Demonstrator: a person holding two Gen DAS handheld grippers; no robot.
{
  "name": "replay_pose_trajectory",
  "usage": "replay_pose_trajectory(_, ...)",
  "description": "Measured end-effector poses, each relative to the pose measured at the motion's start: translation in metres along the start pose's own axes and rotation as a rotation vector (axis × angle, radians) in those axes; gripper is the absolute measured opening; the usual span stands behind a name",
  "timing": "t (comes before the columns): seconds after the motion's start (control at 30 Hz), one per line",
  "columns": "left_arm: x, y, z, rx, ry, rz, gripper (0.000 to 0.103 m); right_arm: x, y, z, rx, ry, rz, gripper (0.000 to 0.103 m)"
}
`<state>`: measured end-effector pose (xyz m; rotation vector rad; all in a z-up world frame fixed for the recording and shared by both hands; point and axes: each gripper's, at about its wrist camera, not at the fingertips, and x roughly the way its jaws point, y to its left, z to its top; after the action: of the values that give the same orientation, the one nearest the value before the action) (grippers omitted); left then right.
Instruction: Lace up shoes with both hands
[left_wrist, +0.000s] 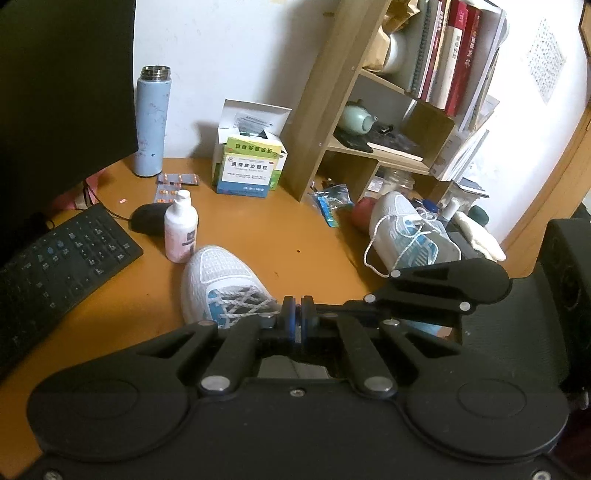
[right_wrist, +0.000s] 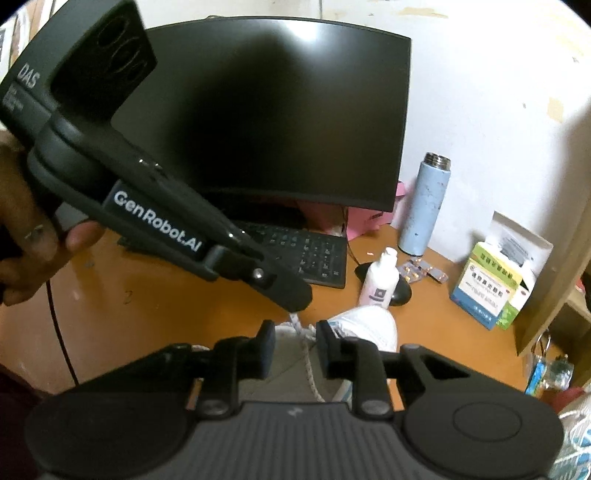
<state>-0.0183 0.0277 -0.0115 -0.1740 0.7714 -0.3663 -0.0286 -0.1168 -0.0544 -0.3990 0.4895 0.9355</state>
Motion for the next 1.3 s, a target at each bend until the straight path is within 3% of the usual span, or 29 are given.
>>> replay_pose_trajectory(0.07, 0.0, -0.002, -0.001, -0.001, 0.001, -0.002, 0.0, 0.001, 0.001, 0.001, -0.015, 0.0, 0.002, 0.018)
replay_pose_trajectory(0.17, 0.0, -0.001, -0.001, -0.006, 0.003, -0.002, 0.0, 0.003, 0.002, 0.002, -0.034, 0.007, 0.001, 0.004)
replay_pose_trajectory(0.37, -0.002, 0.005, -0.002, -0.02, 0.007, 0.005, 0.002, 0.007, 0.001, 0.003, -0.031, 0.038, 0.017, 0.003)
replay_pose_trajectory(0.5, -0.009, 0.017, -0.006, -0.023, 0.004, 0.063, 0.002, 0.013, -0.003, 0.001, -0.043, 0.073, 0.002, 0.004)
replay_pose_trajectory(0.7, 0.001, 0.026, -0.019, 0.018, 0.073, 0.12, 0.003, 0.027, -0.01, -0.002, -0.062, 0.131, -0.004, 0.004)
replay_pose_trajectory(0.83, 0.014, 0.019, -0.027, 0.074, 0.098, 0.129, 0.025, 0.039, -0.011, 0.0, -0.081, 0.171, 0.013, 0.004)
replay_pose_trajectory(0.87, 0.017, 0.018, -0.027, 0.084, 0.101, 0.133, 0.026, 0.043, -0.011, 0.0, -0.086, 0.185, 0.019, 0.004)
replay_pose_trajectory(1.13, 0.042, 0.016, -0.033, 0.194, 0.141, 0.152, 0.024, 0.07, -0.013, 0.004, -0.12, 0.287, 0.037, 0.004)
replay_pose_trajectory(1.23, 0.047, 0.019, -0.034, 0.186, 0.154, 0.146, 0.013, 0.078, -0.014, 0.005, -0.124, 0.32, 0.04, 0.004)
replay_pose_trajectory(1.3, 0.047, 0.021, -0.034, 0.179, 0.155, 0.138, 0.013, 0.082, -0.015, 0.006, -0.126, 0.34, 0.04, 0.004)
